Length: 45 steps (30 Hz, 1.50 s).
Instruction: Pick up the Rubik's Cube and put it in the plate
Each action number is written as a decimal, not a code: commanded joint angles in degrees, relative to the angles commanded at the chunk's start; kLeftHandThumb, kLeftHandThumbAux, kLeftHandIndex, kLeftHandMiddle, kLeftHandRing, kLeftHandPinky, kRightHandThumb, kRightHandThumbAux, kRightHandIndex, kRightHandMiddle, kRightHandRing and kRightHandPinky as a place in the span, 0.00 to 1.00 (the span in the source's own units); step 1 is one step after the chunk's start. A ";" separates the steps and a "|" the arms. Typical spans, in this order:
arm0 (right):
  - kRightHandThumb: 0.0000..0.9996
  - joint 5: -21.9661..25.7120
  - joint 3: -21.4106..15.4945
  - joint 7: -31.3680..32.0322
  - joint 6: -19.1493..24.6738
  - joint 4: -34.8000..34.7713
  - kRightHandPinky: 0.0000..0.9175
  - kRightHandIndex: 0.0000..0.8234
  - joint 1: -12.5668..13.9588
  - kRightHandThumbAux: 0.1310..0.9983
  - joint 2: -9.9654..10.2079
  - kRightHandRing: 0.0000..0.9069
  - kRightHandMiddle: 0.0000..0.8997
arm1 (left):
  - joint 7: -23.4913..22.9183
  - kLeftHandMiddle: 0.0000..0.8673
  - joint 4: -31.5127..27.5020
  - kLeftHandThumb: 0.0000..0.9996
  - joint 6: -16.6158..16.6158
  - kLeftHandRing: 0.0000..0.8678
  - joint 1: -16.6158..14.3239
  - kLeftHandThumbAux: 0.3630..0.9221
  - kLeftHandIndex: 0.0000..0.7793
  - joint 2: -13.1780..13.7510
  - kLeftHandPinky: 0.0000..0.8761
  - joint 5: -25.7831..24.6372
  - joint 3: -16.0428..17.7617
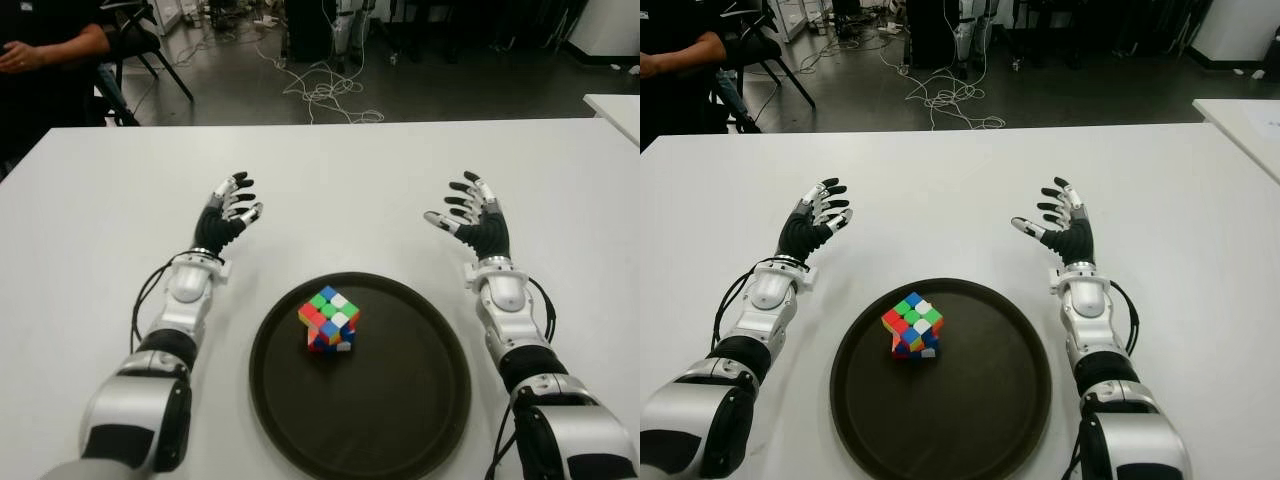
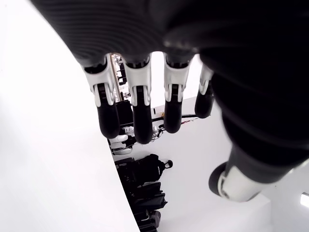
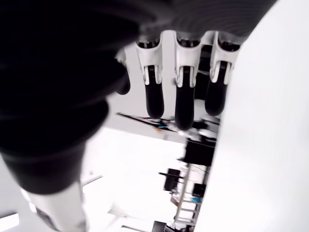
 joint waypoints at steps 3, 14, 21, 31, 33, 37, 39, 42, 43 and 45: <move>0.01 0.12 -0.27 0.06 1.15 -0.46 0.37 0.18 0.02 0.82 0.07 0.31 0.27 | 0.07 0.21 -0.05 0.15 0.15 0.23 0.01 0.64 0.17 0.02 0.26 0.10 -0.08; 0.04 -0.33 -0.31 -0.42 2.70 -1.84 0.38 0.18 0.25 0.83 0.16 0.31 0.27 | 0.45 0.21 -0.05 0.15 0.22 0.23 0.04 0.64 0.17 0.02 0.25 0.17 -0.08; 0.02 -0.52 -0.20 -0.33 2.65 -2.09 0.38 0.19 0.35 0.82 0.17 0.31 0.28 | 0.39 0.21 -0.08 0.15 0.26 0.22 0.04 0.61 0.17 0.09 0.23 0.27 -0.19; 0.01 -0.92 -0.08 -0.84 2.65 -1.61 0.38 0.19 0.09 0.82 0.19 0.31 0.28 | 0.42 0.20 0.20 0.15 0.07 0.22 -0.06 0.61 0.17 0.18 0.25 0.34 -0.20; 0.01 -0.97 -0.06 -0.94 2.53 -1.34 0.38 0.19 -0.04 0.82 0.17 0.31 0.28 | 0.16 0.20 0.17 0.15 0.19 0.22 -0.07 0.62 0.17 0.12 0.26 0.12 -0.07; 0.01 -1.08 -0.04 -1.10 2.28 -0.73 0.38 0.19 -0.26 0.83 0.14 0.32 0.29 | 0.21 0.20 0.18 0.15 0.37 0.22 -0.13 0.63 0.17 0.11 0.25 0.09 -0.05; 0.01 -1.19 0.02 -1.18 2.13 -0.58 0.38 0.19 -0.27 0.84 0.12 0.32 0.29 | 0.25 0.20 0.19 0.15 0.40 0.23 -0.14 0.63 0.17 0.12 0.25 0.10 -0.05; 0.01 -1.37 0.11 -1.27 1.95 -0.36 0.37 0.19 -0.40 0.83 0.09 0.31 0.28 | 0.19 0.20 0.22 0.15 0.46 0.22 -0.20 0.63 0.17 0.17 0.24 0.07 -0.02; 0.01 -1.42 0.15 -1.30 1.90 -0.32 0.37 0.19 -0.43 0.83 0.08 0.31 0.28 | 0.18 0.20 0.23 0.16 0.48 0.22 -0.22 0.63 0.17 0.18 0.23 0.07 -0.02; 0.00 -1.48 0.17 -1.33 1.83 -0.25 0.36 0.19 -0.46 0.83 0.09 0.31 0.28 | 0.18 0.20 0.23 0.16 0.50 0.22 -0.22 0.63 0.17 0.19 0.23 0.08 -0.03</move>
